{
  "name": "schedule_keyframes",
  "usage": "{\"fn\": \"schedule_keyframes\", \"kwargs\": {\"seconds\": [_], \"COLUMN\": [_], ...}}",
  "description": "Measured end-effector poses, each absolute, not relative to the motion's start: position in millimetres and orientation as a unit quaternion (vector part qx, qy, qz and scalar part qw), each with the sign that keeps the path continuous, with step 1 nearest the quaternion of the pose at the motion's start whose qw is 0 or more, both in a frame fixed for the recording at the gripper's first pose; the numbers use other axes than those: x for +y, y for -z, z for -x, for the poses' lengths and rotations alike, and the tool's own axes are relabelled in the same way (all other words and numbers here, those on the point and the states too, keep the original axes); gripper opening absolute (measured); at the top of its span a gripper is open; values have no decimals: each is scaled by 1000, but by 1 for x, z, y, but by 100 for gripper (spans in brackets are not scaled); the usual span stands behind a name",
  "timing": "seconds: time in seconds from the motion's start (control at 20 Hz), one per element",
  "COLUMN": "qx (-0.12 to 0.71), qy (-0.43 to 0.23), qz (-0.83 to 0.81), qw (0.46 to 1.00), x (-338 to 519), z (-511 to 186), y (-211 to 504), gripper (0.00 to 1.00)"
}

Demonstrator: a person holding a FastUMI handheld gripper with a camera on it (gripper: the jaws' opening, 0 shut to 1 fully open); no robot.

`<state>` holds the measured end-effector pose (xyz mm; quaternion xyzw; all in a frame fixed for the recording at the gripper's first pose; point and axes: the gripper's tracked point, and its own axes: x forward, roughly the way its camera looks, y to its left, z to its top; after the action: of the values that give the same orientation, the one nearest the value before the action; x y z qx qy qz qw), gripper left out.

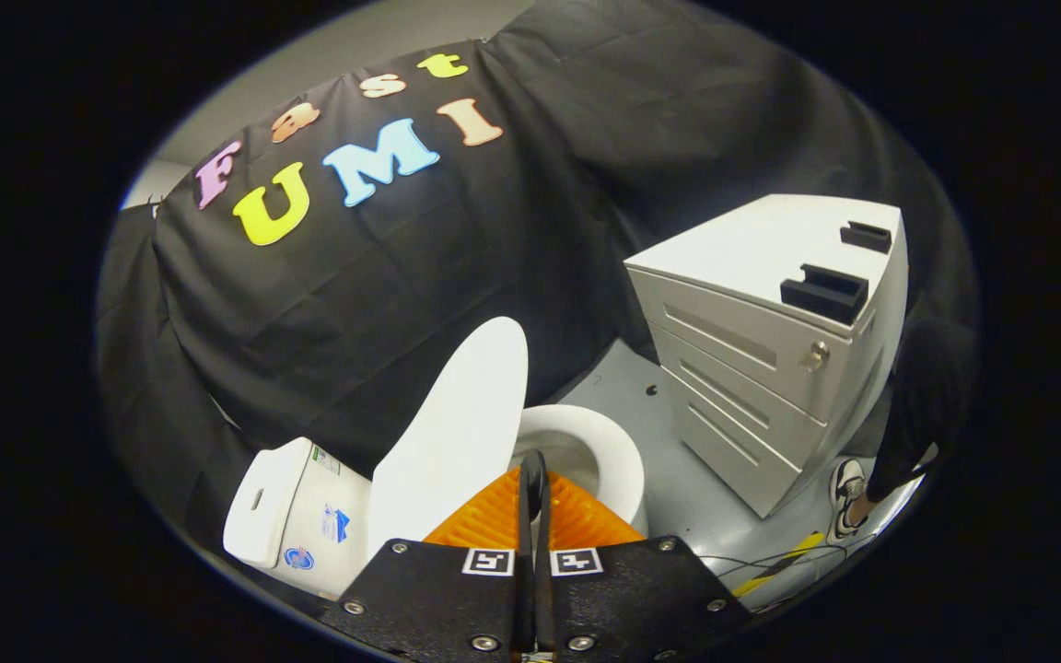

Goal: Open the toilet lid.

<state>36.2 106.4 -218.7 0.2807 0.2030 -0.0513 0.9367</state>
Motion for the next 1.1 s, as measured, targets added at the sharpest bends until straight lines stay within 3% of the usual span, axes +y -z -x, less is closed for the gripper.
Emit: {"fn": "schedule_keyframes", "kwargs": {"seconds": [1.1], "qx": [147], "qy": [-4], "qz": [-103], "qw": [984], "x": [203], "z": [-28], "y": [84], "gripper": [0]}}
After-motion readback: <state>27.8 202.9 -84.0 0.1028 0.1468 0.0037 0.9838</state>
